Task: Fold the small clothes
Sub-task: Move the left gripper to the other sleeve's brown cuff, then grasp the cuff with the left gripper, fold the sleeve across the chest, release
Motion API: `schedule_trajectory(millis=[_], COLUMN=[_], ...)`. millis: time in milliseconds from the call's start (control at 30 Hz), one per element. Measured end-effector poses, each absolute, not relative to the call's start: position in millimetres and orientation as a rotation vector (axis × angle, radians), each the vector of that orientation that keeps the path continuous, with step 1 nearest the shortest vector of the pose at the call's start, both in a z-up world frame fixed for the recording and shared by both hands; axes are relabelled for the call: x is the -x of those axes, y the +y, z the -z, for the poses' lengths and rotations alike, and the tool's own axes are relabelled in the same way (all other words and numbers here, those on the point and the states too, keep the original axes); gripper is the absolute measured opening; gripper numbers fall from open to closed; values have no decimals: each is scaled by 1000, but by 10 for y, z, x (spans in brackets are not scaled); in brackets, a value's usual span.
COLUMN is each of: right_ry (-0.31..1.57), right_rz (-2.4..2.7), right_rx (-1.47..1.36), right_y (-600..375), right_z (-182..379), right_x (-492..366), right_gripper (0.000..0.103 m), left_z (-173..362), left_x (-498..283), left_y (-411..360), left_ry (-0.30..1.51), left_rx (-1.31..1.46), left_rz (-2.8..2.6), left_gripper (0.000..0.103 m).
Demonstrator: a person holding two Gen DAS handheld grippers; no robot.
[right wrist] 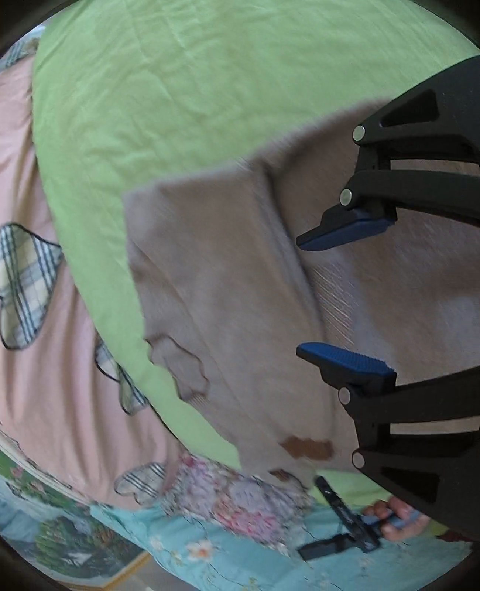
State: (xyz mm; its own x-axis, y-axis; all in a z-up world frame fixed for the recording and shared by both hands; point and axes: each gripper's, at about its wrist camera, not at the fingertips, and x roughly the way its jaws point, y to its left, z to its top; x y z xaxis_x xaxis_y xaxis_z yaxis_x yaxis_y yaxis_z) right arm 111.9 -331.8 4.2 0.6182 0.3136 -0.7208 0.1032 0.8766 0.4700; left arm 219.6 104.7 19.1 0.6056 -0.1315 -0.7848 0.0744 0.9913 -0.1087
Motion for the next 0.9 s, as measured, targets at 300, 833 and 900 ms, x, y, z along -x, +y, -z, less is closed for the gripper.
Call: schedule_trajectory(millis=[300,833,900], right_ry=[984,1022,1014], right_rz=[-203,-212,-218], right_rx=[-528,-556,-556], right_y=[-2895,-2800,-2791], right_z=[237,302,286], right_x=[-1033,-987,-972], right_gripper=[53,53,53], left_z=[-182,-96,-290], left_x=[-2693,-3091,-2901], left_y=[1226,1343,1293], left_ry=[876,876,839], left_rx=[-29,-8,43], left_rz=[-31,-36,1], left_gripper=[73,7,7])
